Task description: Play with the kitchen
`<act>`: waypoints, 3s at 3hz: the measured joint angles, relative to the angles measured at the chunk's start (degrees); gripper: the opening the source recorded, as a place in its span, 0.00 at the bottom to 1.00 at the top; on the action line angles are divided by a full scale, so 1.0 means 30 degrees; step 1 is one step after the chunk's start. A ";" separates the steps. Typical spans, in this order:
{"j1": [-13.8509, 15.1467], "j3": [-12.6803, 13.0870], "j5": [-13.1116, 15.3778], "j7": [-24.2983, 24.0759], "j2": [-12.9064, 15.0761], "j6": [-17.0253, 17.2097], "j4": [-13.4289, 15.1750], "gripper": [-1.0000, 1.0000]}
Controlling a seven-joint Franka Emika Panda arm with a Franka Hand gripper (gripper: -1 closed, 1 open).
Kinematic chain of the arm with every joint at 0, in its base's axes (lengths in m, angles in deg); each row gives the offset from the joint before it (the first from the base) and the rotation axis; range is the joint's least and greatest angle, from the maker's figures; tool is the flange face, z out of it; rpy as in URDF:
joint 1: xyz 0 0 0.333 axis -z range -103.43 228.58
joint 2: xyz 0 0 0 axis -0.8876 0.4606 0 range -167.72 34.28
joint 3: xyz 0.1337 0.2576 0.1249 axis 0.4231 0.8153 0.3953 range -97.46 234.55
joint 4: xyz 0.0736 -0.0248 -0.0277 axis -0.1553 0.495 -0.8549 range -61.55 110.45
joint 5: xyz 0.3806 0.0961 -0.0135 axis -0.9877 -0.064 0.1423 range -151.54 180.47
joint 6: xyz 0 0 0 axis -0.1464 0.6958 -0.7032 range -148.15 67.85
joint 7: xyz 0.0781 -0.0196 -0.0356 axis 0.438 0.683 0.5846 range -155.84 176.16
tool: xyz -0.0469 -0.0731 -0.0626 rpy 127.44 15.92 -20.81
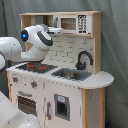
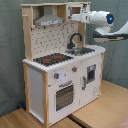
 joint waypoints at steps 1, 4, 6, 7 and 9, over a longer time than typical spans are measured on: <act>0.1392 0.0920 0.0000 0.0000 0.0097 0.0038 -0.1055 1.00; 0.5221 0.4027 -0.0008 -0.0002 0.0103 0.1055 -0.3728 1.00; 0.5391 0.4217 -0.0037 -0.0056 0.0153 0.1033 -0.3814 0.00; 0.3904 0.3277 -0.0138 -0.0773 0.0528 0.0654 -0.2922 0.00; 0.1157 0.1102 -0.0106 -0.0656 0.0524 -0.0404 -0.1044 0.00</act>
